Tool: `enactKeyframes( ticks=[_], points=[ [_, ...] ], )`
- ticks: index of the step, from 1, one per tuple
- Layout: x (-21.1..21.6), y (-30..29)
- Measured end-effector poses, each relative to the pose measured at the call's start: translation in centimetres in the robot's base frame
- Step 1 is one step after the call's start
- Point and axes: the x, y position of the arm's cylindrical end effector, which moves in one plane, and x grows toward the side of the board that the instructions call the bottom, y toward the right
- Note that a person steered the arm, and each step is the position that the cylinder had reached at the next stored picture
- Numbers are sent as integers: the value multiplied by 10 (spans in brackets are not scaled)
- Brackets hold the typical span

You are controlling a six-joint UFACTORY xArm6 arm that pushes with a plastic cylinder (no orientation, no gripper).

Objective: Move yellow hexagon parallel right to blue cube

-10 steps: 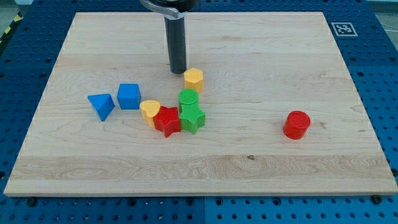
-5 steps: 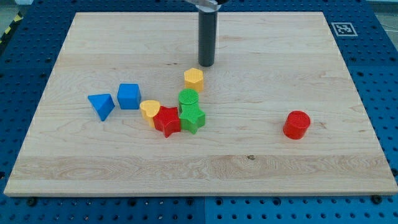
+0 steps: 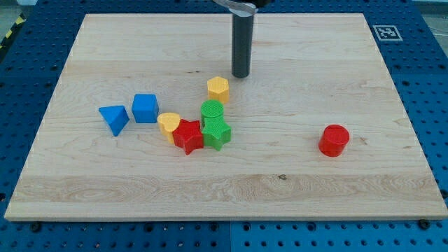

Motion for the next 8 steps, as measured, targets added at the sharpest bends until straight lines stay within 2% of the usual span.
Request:
enactKeyframes(
  ticks=[8],
  points=[
    [4,-16]
  ],
)
